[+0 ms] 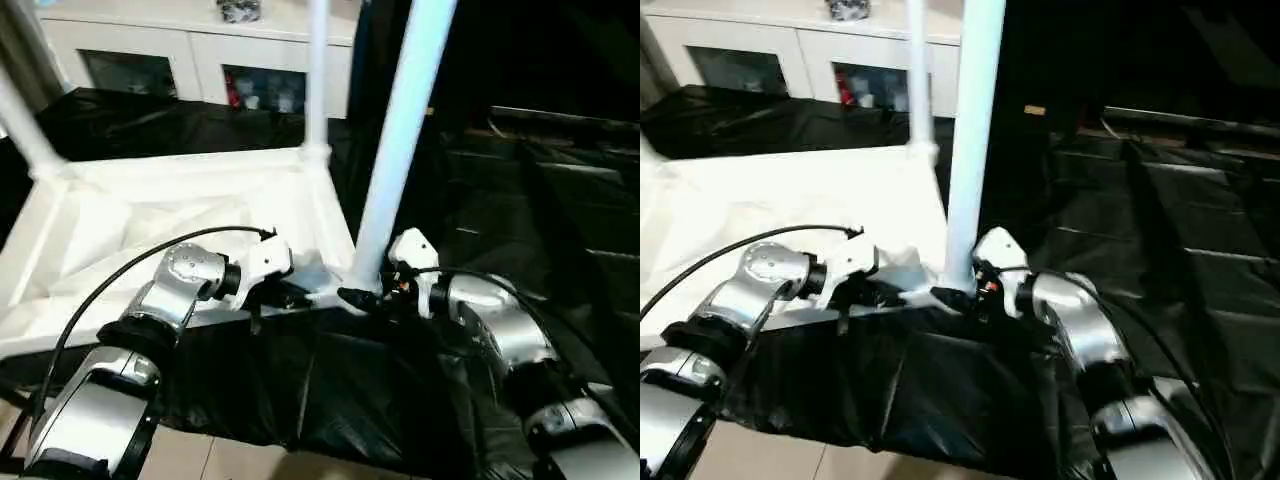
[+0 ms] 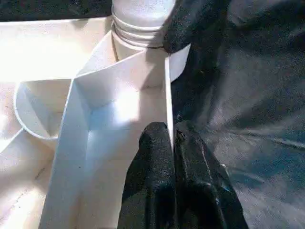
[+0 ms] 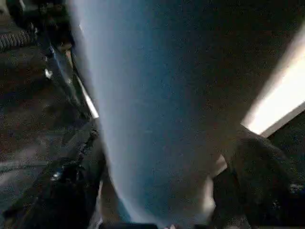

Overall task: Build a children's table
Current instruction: Rotate leg to tighten

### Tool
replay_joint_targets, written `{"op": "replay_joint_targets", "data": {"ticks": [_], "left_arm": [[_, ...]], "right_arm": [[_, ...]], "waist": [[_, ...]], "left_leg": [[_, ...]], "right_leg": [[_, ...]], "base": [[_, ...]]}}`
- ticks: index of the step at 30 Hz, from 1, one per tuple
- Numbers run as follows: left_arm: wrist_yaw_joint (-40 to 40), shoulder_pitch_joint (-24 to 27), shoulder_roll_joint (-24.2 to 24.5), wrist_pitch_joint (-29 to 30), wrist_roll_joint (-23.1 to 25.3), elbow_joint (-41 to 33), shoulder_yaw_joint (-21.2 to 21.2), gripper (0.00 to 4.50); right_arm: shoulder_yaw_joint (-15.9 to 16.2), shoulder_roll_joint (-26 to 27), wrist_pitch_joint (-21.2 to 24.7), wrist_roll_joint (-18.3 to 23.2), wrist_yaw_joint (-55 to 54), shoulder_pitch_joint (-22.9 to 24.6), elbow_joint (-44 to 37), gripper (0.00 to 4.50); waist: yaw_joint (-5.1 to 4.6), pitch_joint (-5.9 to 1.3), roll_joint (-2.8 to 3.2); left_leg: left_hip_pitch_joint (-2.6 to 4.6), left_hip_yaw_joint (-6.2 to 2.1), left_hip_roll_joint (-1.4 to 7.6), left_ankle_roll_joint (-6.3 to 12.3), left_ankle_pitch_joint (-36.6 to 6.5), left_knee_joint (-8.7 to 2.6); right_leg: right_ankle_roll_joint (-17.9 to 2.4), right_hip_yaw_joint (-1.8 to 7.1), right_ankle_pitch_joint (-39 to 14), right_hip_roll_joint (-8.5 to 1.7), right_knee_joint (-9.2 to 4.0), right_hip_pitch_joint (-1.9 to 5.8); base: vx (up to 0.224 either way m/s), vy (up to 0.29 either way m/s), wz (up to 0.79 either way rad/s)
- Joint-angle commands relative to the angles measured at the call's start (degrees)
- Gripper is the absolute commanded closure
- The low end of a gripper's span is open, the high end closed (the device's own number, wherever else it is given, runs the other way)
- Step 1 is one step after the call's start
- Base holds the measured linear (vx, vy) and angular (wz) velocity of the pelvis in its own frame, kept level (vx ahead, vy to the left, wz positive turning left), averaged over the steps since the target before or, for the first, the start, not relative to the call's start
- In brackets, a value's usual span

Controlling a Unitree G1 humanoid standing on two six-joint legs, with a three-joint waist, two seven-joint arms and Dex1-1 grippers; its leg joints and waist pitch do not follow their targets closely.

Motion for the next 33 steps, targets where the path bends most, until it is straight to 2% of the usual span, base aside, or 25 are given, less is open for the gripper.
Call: {"op": "replay_joint_targets", "data": {"ticks": [1,5,7,9,14,20,22,23,24,25,26,28,29,30,32,33], "left_arm": [[-2.6,2.5,-0.3,0.6,0.3,1.2,-2.0,4.50],[-3.9,2.5,0.9,-0.4,0.8,1.3,-2.6,4.50],[-4.5,2.6,1.3,-0.1,0.6,1.3,-2.6,4.50],[-4.9,2.6,1.5,-0.2,0.6,1.3,-2.4,4.50],[-5.9,2.4,2.1,-0.6,0.7,1.7,-2.4,4.50],[-3.8,2.2,1.6,0.1,1.0,2.4,-2.2,4.50],[4.1,1.3,-1.1,2.5,2.6,3.0,-1.9,4.50],[7.3,1.0,-2.6,3.8,2.8,3.1,-1.6,4.50],[7.7,0.9,-2.9,4.1,2.8,3.1,-1.5,4.50],[9.0,0.8,-3.8,5.2,2.7,3.1,-1.4,4.50],[12.2,0.5,-5.9,7.1,3.2,2.8,-1.6,4.50],[17.5,0.1,-9.6,9.5,4.0,2.7,-1.9,4.50],[17.9,0.0,-9.9,9.7,4.0,2.8,-1.9,4.50],[21.2,-0.2,-12.4,10.4,4.5,3.0,-2.2,4.50],[22.1,-0.2,-13.6,10.5,4.7,2.8,-2.5,4.50],[22.7,-0.2,-14.2,10.3,4.9,2.8,-2.7,4.50]], "right_arm": [[1.1,-0.6,-0.4,-0.5,1.6,-1.2,1.1,0.89],[2.7,-1.6,-0.8,-1.2,5.3,-2.0,2.1,1.34],[3.1,-1.9,-1.1,-1.3,6.3,-2.1,2.2,1.40],[3.2,-2.0,-1.4,-1.4,6.5,-2.4,2.8,1.63],[2.9,-1.3,-2.3,-1.4,7.2,-3.6,5.1,1.76],[2.2,-0.3,-1.1,0.1,7.1,-2.5,4.8,1.78],[-0.2,2.3,-0.3,-0.1,-2.5,-1.5,5.4,1.78],[-1.4,3.7,-0.1,-0.7,-8.3,-1.4,6.5,1.78],[-1.5,3.9,-0.2,-0.8,-9.1,-1.4,6.7,1.78],[-2.1,4.7,-0.2,-1.1,-11.9,-1.5,7.3,1.78],[-4.3,7.0,1.3,-0.7,-19.1,-1.7,8.4,1.78],[-7.1,10.9,2.8,-0.3,-30.1,-2.0,10.2,1.78],[-7.3,11.3,2.9,-0.3,-31.1,-2.0,10.4,1.78],[-6.8,14.0,2.5,-1.7,-36.4,-2.0,11.5,1.78],[-6.3,15.7,2.3,-2.3,-38.2,-2.1,11.9,1.78],[-5.7,17.2,1.7,-2.6,-38.5,-2.0,11.8,1.78]], "waist": [[0.32,-2.76,-0.12],[0.54,-2.77,-0.30],[0.60,-2.73,-0.24],[0.59,-2.70,-0.24],[0.52,-2.79,-0.19],[0.46,-2.85,-0.08],[0.40,-2.64,-0.10],[0.21,-2.43,-0.25],[0.09,-2.36,-0.28],[0.08,-2.27,-0.33],[-0.16,-2.23,-0.17],[-0.43,-2.18,-0.12],[-0.43,-2.21,-0.08],[-0.40,-2.24,0.06],[-0.48,-2.20,0.01],[-0.47,-2.34,-0.16]], "left_leg": [[-0.39,-0.68,2.34,3.54,-6.1,-3.58],[-0.54,-0.67,2.29,4.01,-5.8,-3.50],[-0.42,-0.68,2.44,3.89,-6.2,-3.57],[-0.43,-0.68,2.43,3.72,-6.4,-3.59],[-0.44,-0.67,2.38,3.51,-6.0,-3.53],[-0.43,-0.65,2.39,3.74,-5.7,-3.47],[-0.30,-0.64,2.48,3.18,-6.8,-3.60],[-0.14,-0.76,2.39,2.14,-8.1,-3.82],[-0.07,-0.82,2.23,1.56,-9.0,-3.81],[0.12,-1.00,2.12,0.86,-10.4,-3.89],[0.02,-1.09,2.13,0.43,-11.0,-4.03],[0.22,-1.26,2.11,-0.47,-12.3,-4.34],[0.23,-1.27,2.16,-0.52,-12.3,-4.37],[0.20,-1.29,2.12,-0.57,-12.1,-4.36],[0.25,-1.17,1.99,-0.47,-12.3,-4.34],[0.03,-1.16,1.80,0.01,-12.3,-4.27]], "right_leg": [[-15.9,2.71,-2.3,-4.56,-3.40,3.04],[-15.8,2.65,-3.0,-4.68,-3.43,3.14],[-15.4,2.61,-4.4,-4.69,-3.52,2.99],[-15.3,2.62,-4.9,-4.71,-3.56,2.98],[-15.7,2.65,-4.1,-4.67,-3.46,3.01],[-16.1,2.58,-2.7,-4.60,-3.30,3.06],[-15.9,2.65,-4.6,-4.65,-3.58,2.82],[-15.1,2.76,-8.1,-4.80,-4.01,2.64],[-14.6,2.80,-10.3,-4.86,-4.20,2.58],[-13.5,2.85,-15.0,-5.02,-4.75,2.48],[-12.4,2.91,-17.5,-4.92,-4.97,2.43],[-11.0,2.84,-20.0,-4.74,-5.28,2.09],[-10.8,2.88,-20.0,-4.83,-5.37,2.08],[-10.7,2.89,-19.5,-4.79,-5.33,2.10],[-10.7,2.89,-18.3,-4.61,-5.44,1.92],[-10.4,2.95,-18.0,-4.64,-5.40,2.15]], "base": [[0.000,0.000,0.00],[0.000,0.000,0.00],[0.000,0.000,0.00],[0.000,0.000,0.00],[0.000,0.000,0.00],[0.000,0.000,0.00],[0.000,0.000,0.00],[0.000,0.000,0.00],[0.000,0.000,0.00],[0.000,0.000,0.00],[0.000,0.000,0.00],[0.000,0.000,0.00],[0.000,0.000,0.00],[0.000,0.000,0.00],[0.000,0.000,0.00],[0.000,0.000,0.00]]}}
